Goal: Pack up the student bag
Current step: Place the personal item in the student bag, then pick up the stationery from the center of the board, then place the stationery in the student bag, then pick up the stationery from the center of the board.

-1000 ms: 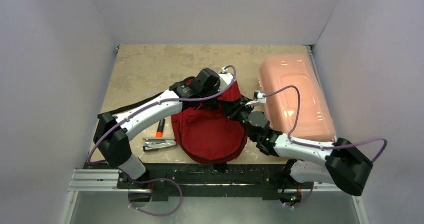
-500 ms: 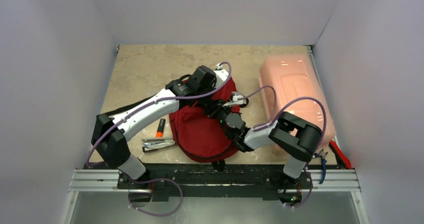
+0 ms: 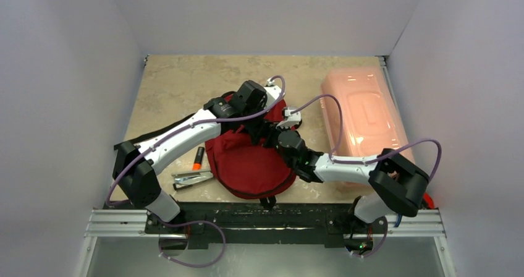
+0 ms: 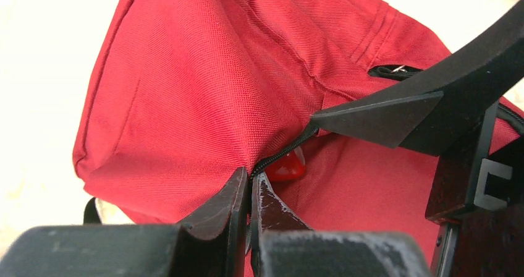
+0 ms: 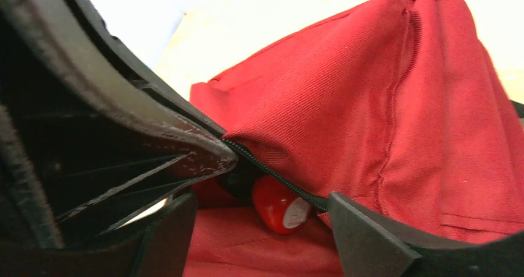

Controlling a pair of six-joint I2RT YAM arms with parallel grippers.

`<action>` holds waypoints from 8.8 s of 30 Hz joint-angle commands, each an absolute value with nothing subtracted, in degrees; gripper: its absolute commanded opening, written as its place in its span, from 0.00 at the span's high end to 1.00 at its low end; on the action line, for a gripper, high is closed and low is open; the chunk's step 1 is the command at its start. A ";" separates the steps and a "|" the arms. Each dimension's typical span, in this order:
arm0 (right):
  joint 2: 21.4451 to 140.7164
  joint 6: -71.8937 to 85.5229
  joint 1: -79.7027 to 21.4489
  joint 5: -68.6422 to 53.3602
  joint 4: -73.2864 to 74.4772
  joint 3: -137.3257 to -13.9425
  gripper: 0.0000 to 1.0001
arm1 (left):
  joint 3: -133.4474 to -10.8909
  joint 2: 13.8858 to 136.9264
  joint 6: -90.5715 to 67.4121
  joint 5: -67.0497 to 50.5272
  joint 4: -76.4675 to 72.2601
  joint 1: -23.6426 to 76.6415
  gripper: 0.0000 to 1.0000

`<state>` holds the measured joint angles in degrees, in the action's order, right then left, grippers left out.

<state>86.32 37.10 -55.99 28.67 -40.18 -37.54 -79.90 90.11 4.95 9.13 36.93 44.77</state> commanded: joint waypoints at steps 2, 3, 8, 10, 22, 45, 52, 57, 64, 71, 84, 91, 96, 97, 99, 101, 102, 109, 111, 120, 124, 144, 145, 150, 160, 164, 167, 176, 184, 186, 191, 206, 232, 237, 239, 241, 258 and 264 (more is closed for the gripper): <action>82.63 38.07 -55.55 24.94 -25.01 -37.31 0.32 | -82.84 88.63 2.56 5.20 33.88 45.98 1.00; 81.83 38.37 -55.55 25.41 -25.21 -36.56 0.41 | -82.90 88.72 2.55 5.11 33.99 45.99 1.00; 83.07 38.98 -55.55 24.84 -29.02 -34.74 0.79 | -82.96 88.77 2.54 5.02 34.14 45.98 1.00; 84.65 38.57 -55.55 24.88 -29.18 -35.81 0.91 | -82.97 88.77 2.55 4.70 34.22 46.03 1.00; 90.91 34.15 -55.55 28.05 -51.01 -40.45 1.00 | -82.76 88.25 1.74 2.57 34.01 46.06 1.00; 70.62 31.85 -53.79 16.09 -27.99 -26.99 0.62 | -77.46 78.09 -9.58 0.32 35.92 42.40 0.34; 60.10 30.38 -53.79 8.49 -24.18 -22.71 0.58 | -58.96 60.11 -24.18 0.65 36.96 22.91 0.24; 55.36 30.67 -53.79 7.17 -23.92 -21.53 0.56 | -51.44 58.85 -29.20 -0.44 41.10 8.37 0.22; 51.93 29.74 -53.79 4.70 -23.26 -21.53 0.56 | -54.39 77.98 -29.61 -2.24 44.47 5.08 0.24; 44.52 29.53 -53.79 6.26 -19.64 -20.11 0.56 | -56.17 89.53 -26.90 -2.76 42.64 4.38 0.38; 40.74 29.62 -53.79 6.40 -18.06 -20.99 0.56 | -56.04 93.35 -24.32 -0.19 43.84 5.77 0.56; 40.34 30.06 -53.79 5.72 -17.96 -21.77 0.56 | -57.76 94.51 -23.21 -1.06 45.26 6.15 0.62; 39.75 29.89 -53.79 5.84 -17.28 -22.74 0.56 | -57.83 94.48 -22.61 -2.98 44.66 6.12 0.83; 39.80 29.96 -53.79 5.93 -17.17 -22.80 0.56 | -57.92 94.42 -22.64 -3.28 44.78 6.12 0.84; 39.97 30.38 -53.79 5.90 -16.76 -23.01 0.56 | -57.93 93.47 -22.83 -2.83 44.95 6.07 0.87; 39.96 31.21 -53.79 5.89 -16.49 -23.10 0.56 | -57.77 91.06 -23.08 -0.98 44.78 6.06 0.88; 39.84 31.65 -53.79 5.81 -16.44 -23.11 0.56 | -57.63 89.42 -23.36 -0.30 44.68 6.06 0.89; 44.73 34.73 -53.79 3.60 -17.35 -25.90 0.55 | -55.29 74.75 -25.41 0.70 43.23 6.19 0.92; 47.75 35.72 -53.79 1.06 -19.01 -27.28 0.54 | -55.31 70.63 -26.14 -1.58 43.72 6.08 0.92; 65.23 36.17 -55.63 -5.39 -26.18 -38.05 0.44 | -58.15 62.67 -42.90 -24.41 39.18 8.97 0.94; 71.91 36.06 -57.75 -1.21 -25.82 -42.73 0.43 | -59.72 63.63 -49.34 -26.93 34.65 13.66 0.95; 76.82 39.00 -58.71 7.30 -25.90 -44.46 0.70 | -60.84 67.41 -55.68 -26.79 27.67 22.70 0.96; 76.75 39.06 -58.71 7.34 -25.99 -44.20 0.74 | -60.98 67.34 -55.42 -26.79 27.76 22.76 0.96; 75.18 39.68 -58.71 7.42 -26.11 -42.47 1.00 | -61.03 67.26 -52.69 -27.00 27.51 22.94 0.80; 61.58 38.87 -57.07 12.99 -12.18 -38.37 1.00 | -62.98 63.38 -36.35 -19.41 28.87 22.94 0.42; 52.52 37.52 -56.40 16.04 -4.62 -36.09 1.00 | -64.36 65.78 -28.09 -17.10 29.46 25.25 0.41; 47.69 37.80 -54.02 14.62 2.76 -35.69 1.00 | -71.51 72.34 -18.08 -9.97 36.56 31.90 0.41; 38.96 43.20 -52.56 2.06 9.19 -31.85 1.00 | -82.17 86.25 -2.62 4.05 44.86 44.83 0.39; 49.75 48.20 -51.91 -7.09 -2.90 -29.31 1.00 | -84.84 93.14 -1.12 19.07 45.86 46.01 0.41; 54.10 49.18 -51.46 -9.02 -6.22 -29.40 1.00 | -84.72 94.09 -0.36 20.53 44.97 45.90 0.45; 63.00 52.94 -48.17 -11.52 -17.17 -30.06 1.00 | -85.16 95.84 -0.55 19.14 43.39 45.53 0.68; 86.04 54.94 -45.97 5.68 -46.09 -39.22 1.00 | -81.66 87.32 -0.72 9.67 41.33 45.50 1.00; 93.16 37.14 -47.36 15.94 -23.00 -49.12 0.39 | -83.92 88.47 -6.63 5.03 43.91 42.78 0.82; 88.08 36.77 -47.31 12.94 -16.44 -46.75 0.33 | -82.19 86.21 -9.69 4.55 44.54 41.93 0.58; 85.62 36.39 -47.37 11.62 -14.09 -45.64 0.31 | -80.75 83.88 -11.53 5.11 45.06 41.86 0.50; 82.66 35.84 -47.37 10.18 -12.16 -44.27 0.29 | -78.89 80.74 -14.03 5.98 46.40 41.66 0.43; 61.06 38.02 -47.46 6.05 -5.48 -34.72 0.24 | -47.38 49.06 -60.29 -0.34 61.12 5.71 0.01; 57.14 37.84 -47.46 7.45 -2.96 -34.18 0.24 | -41.57 55.93 -70.38 -10.83 58.28 -3.84 0.00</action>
<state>59.90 37.58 -47.46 6.46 -4.34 -35.14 -45.36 53.60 -59.86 -2.09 60.82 -0.03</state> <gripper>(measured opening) 0.758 0.997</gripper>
